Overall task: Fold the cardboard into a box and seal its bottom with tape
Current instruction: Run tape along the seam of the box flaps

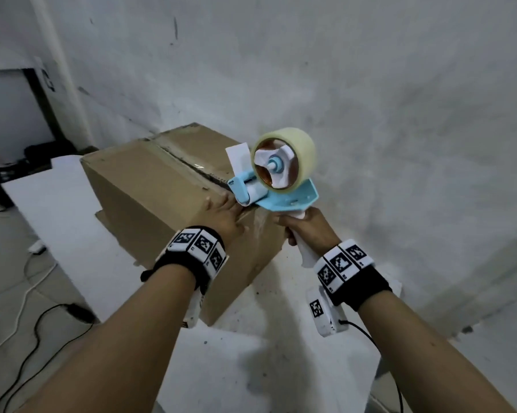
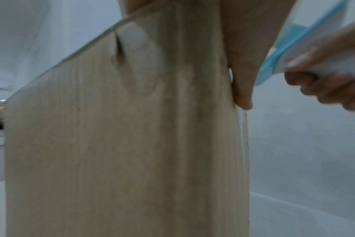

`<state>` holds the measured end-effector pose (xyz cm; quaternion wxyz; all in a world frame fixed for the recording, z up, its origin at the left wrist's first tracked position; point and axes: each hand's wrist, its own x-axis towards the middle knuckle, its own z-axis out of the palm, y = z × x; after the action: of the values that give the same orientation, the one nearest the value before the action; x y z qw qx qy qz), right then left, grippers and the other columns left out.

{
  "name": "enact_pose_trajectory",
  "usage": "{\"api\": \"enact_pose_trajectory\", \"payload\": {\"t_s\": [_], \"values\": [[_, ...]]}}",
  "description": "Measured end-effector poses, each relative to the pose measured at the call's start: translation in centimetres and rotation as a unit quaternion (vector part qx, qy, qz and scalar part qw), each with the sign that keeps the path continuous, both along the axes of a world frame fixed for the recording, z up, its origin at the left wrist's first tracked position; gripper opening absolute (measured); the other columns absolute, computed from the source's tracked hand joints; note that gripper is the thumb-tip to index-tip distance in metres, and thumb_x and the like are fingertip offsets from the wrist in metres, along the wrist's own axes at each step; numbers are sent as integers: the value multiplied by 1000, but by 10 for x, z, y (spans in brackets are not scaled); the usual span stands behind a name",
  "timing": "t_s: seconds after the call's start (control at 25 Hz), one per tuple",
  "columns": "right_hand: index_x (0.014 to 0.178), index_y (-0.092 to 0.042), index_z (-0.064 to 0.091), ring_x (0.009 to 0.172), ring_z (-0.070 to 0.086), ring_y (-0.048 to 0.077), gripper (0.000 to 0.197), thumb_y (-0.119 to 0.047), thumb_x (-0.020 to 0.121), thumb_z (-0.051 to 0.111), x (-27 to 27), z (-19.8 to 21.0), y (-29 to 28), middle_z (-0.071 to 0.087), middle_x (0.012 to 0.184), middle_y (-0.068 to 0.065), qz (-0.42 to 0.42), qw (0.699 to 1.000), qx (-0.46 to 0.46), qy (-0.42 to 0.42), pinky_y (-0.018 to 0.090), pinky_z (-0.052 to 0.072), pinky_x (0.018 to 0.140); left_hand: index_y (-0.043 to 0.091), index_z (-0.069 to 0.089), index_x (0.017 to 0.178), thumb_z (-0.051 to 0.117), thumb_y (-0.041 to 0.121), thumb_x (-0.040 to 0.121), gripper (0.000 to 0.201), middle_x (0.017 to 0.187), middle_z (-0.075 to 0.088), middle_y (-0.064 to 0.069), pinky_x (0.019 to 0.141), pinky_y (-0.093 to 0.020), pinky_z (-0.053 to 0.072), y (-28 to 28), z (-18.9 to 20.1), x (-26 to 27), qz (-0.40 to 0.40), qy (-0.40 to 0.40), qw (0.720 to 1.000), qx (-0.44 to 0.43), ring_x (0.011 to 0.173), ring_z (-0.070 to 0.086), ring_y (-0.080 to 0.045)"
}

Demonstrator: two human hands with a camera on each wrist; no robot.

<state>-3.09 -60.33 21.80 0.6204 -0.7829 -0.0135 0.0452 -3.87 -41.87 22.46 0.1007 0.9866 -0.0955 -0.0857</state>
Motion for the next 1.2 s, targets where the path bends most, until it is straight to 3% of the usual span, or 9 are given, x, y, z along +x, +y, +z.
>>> {"api": "enact_pose_trajectory", "payload": {"t_s": [0.12, 0.24, 0.36, 0.48, 0.68, 0.8, 0.92, 1.04, 1.2], "values": [[74, -7, 59, 49, 47, 23, 13, -1, 77, 70, 0, -16, 1, 52, 58, 12, 4, 999, 53, 2, 28, 42, 47, 25, 2, 148, 36, 41, 95, 66, 158, -2, -1, 117, -43, 1, 0, 2, 0, 16, 2, 1000, 12, 146, -2, -19], [75, -7, 59, 49, 46, 23, 14, 0, 76, 71, 3, -18, 1, 52, 59, 13, 7, 998, 60, -8, 28, 40, 47, 20, 6, 149, 47, 37, 91, 72, 158, 3, -3, 117, -41, 3, -5, 6, 2, 45, 1, 999, -10, 146, 3, -19], [66, -9, 60, 48, 44, 23, 15, -6, 74, 72, 9, -7, -6, 50, 50, 9, -6, 999, 40, -21, 31, 38, 49, 17, 3, 148, 61, 31, 81, 90, 158, -1, -4, 117, -43, -1, -10, 10, 11, 74, -13, 996, -41, 146, -5, -23], [63, -10, 60, 45, 44, 22, 18, -9, 77, 71, 12, 6, -12, 50, 46, 6, 4, 999, 37, -16, 29, 39, 47, 20, 3, 148, 65, 29, 78, 93, 158, -2, -6, 116, -46, -6, -13, 15, 21, 43, -29, 998, -28, 145, -11, -24], [67, -4, 59, 41, 44, 19, 17, -10, 81, 67, 10, 2, -17, 50, 46, 5, 24, 998, 51, 31, 24, 39, 44, 23, 13, 147, 59, 36, 80, 83, 158, 5, -2, 116, -47, -5, -11, 14, 19, 19, -42, 998, -45, 146, 1, -17], [71, -5, 62, 46, 45, 22, 11, -9, 78, 70, 9, -10, -19, 52, 46, 4, 33, 998, 53, 13, 28, 39, 47, 26, 13, 147, 40, 50, 71, 84, 158, 7, 0, 116, -48, -2, -11, 13, 21, 20, 23, 999, -28, 145, 10, -16], [73, -5, 62, 44, 45, 19, 11, -7, 76, 72, 7, -11, -17, 52, 50, 7, 40, 999, 28, -5, 27, 39, 46, 28, 9, 147, 36, 43, 94, 62, 158, 3, 1, 116, -48, -1, -12, 11, 24, 20, 37, 999, 18, 145, 9, -16], [73, -4, 59, 39, 42, 16, 11, -7, 77, 70, 5, 3, -24, 50, 49, 8, 53, 998, -14, -12, 24, 36, 43, 28, 9, 147, 35, 37, 96, 58, 158, 3, 2, 116, -48, -2, -15, 11, 24, 28, 59, 998, 19, 145, 8, -16], [69, -6, 60, 41, 38, 20, 12, -4, 80, 65, -14, 21, -63, 45, 43, 4, 36, 999, -17, 4, 24, 32, 41, 30, 3, 147, 34, 41, 96, 61, 158, -1, 7, 116, -47, -6, -14, 10, 26, 24, 80, 996, 11, 146, 0, -12]]}}
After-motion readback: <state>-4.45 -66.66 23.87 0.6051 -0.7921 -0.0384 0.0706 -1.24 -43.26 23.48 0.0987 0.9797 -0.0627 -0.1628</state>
